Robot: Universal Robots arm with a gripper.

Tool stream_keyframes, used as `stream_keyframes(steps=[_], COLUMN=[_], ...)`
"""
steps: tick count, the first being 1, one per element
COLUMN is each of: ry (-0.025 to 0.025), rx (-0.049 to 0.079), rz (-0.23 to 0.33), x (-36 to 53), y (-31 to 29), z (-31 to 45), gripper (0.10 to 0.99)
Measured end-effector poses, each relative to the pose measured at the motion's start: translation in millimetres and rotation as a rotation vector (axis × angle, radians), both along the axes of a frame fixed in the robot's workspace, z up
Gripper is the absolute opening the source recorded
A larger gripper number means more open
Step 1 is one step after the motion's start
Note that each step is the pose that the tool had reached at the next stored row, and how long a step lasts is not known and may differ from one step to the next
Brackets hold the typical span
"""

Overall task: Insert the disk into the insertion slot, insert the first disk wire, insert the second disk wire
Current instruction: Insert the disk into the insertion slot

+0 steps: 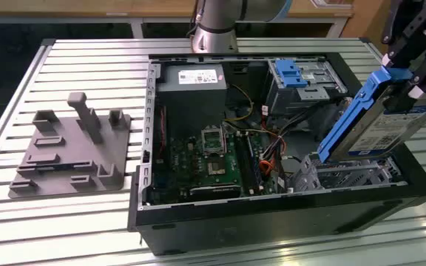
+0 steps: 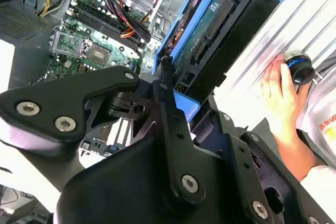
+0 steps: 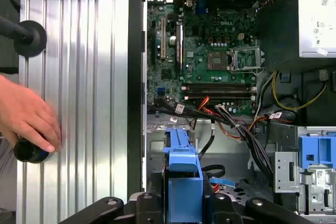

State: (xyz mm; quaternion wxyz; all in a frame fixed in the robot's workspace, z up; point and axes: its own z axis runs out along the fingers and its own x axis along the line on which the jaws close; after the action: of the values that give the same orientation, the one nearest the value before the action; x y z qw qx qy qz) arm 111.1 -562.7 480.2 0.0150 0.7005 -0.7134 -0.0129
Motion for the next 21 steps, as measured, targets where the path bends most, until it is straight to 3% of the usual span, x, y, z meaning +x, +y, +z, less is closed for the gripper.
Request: stream_keyframes(steps=[12,16,21], ry=[0.0000,0.0000,-0.0001], rx=[0.003,0.014,0.042], rz=[0.000,0.002,0.005], x=[0.0,0.0,0.0], y=[-0.1,-0.5,-2.0], z=[0.1,0.0,0.0], gripper=[0.365,0.365,0.365])
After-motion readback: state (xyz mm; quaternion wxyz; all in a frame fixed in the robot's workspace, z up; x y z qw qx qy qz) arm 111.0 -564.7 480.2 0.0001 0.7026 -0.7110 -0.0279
